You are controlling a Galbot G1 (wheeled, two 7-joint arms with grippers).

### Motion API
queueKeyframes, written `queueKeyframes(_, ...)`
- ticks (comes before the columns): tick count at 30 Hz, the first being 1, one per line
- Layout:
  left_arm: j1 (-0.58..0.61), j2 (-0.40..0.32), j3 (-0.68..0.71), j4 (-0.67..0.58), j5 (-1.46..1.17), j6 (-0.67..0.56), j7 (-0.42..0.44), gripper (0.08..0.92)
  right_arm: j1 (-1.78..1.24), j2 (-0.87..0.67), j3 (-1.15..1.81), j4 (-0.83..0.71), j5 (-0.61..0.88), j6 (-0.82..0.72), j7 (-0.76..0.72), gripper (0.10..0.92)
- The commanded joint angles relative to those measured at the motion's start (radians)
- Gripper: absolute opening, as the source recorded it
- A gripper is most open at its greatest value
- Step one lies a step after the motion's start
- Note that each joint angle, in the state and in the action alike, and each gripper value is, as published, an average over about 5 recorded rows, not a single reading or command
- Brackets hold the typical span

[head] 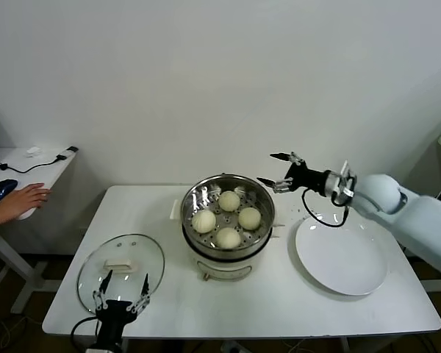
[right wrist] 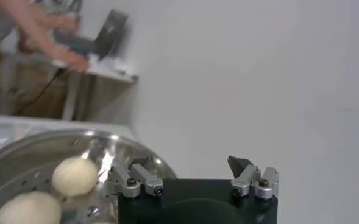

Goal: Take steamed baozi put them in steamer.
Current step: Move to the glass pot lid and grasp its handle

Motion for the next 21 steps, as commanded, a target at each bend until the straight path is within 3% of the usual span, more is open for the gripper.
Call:
queueKeyframes(1,0.004,0.003,-0.034,-0.024,0.155,-0.003,0.008,0.823,-0.814,0.073,0.876,0.129,-0.121,0.015,0.133,0.823)
queueKeyframes(7,-0.042,-0.002,-0.136,0.009,0.646,-0.111,-0.02,0.823,-1.039,0.211,1.127,0.191,-0.214,-0.062,0.102,0.823)
queueKeyframes(12,-0.091,0.008,-0.238,0.07,1.177,-0.209,-0.094,0.823,-1.168,0.339,1.25,0.211,-0.31,-0.076,0.09,0.823)
queueKeyframes(16,-0.115,0.027,-0.241,0.151,1.356,-0.178,-0.133,0.823,-1.248,0.407,1.3,0.214,-0.342,-0.068,0.079,0.823)
queueKeyframes(21,-0.175,0.037,-0.195,0.275,1.388,-0.121,-0.179,0.823,-1.291,0.46,1.328,0.206,-0.382,-0.047,0.081,0.823)
